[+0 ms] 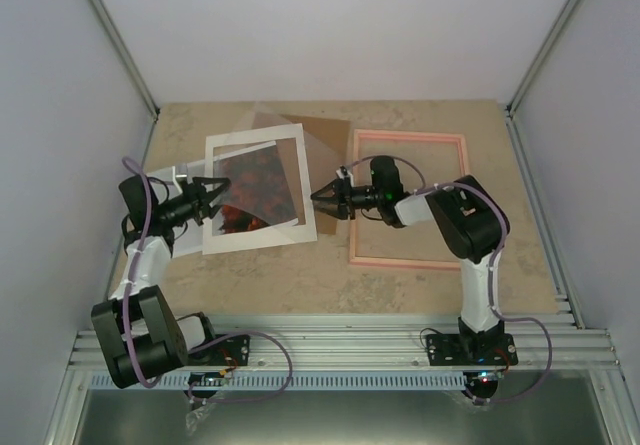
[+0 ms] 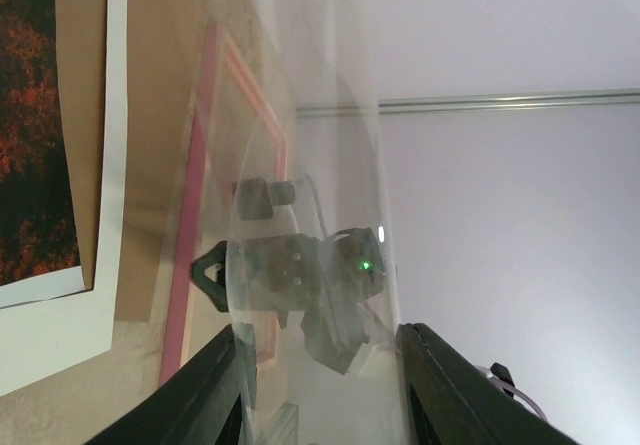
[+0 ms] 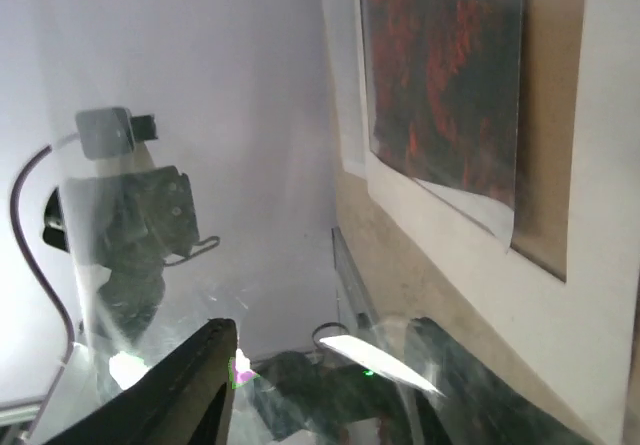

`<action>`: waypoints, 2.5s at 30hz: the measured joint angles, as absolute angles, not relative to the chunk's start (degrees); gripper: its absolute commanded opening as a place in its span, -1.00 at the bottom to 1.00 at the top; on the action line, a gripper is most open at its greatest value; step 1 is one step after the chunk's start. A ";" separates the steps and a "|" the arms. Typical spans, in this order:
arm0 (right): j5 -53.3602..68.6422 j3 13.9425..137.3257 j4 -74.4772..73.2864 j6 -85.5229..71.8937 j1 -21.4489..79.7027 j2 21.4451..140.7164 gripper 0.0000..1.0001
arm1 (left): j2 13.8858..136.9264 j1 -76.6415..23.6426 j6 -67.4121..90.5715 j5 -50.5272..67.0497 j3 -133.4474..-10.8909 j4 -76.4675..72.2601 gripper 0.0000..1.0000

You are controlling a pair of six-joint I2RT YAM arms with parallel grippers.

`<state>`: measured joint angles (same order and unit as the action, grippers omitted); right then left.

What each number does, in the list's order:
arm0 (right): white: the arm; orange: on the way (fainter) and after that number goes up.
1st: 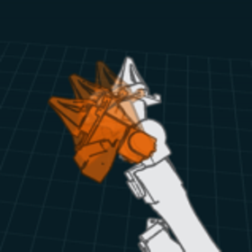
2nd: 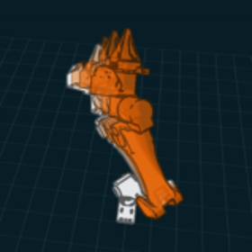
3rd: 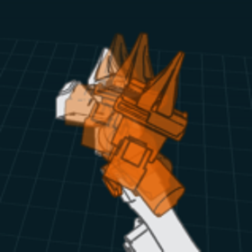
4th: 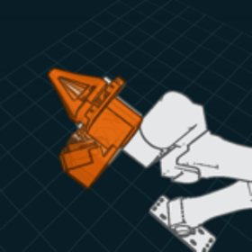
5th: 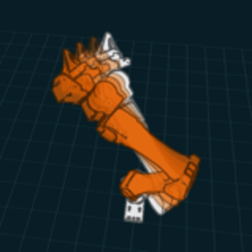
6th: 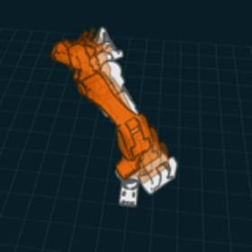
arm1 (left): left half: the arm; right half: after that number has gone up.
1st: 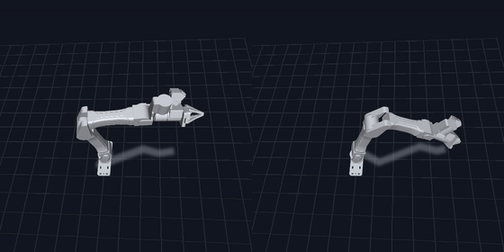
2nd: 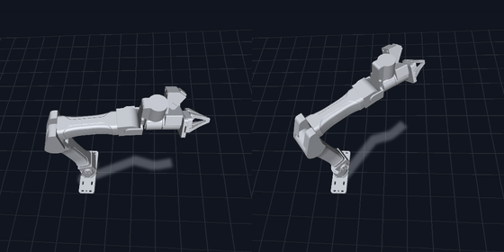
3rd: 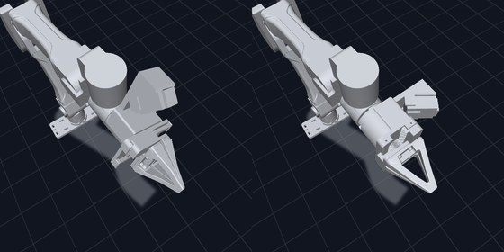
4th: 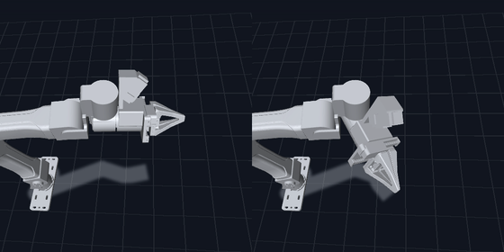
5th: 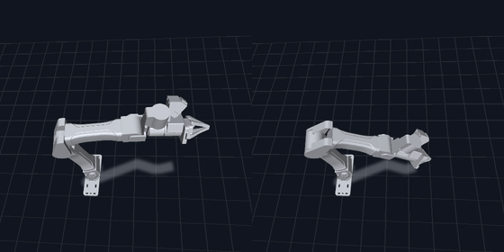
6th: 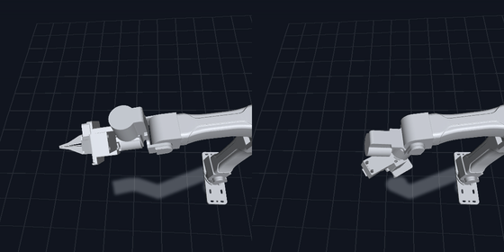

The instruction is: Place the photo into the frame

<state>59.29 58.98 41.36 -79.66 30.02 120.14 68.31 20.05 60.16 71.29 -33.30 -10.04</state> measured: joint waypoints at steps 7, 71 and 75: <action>58.06 55.99 41.32 -81.25 28.23 113.36 -0.99 | 67.61 20.25 49.89 70.06 -35.92 0.21 0.30; 35.38 86.56 -59.79 17.96 -7.33 120.16 -0.99 | 110.74 -13.19 -6.09 33.52 -82.06 28.67 0.91; 33.43 87.46 -60.23 18.46 -8.12 120.05 -0.99 | 110.96 -13.93 -4.82 33.52 -82.28 26.52 0.91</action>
<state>33.43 87.46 -60.23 18.46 -8.12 120.05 110.96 -13.93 -4.82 33.52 -82.28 26.52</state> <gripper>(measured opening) 0.024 0.956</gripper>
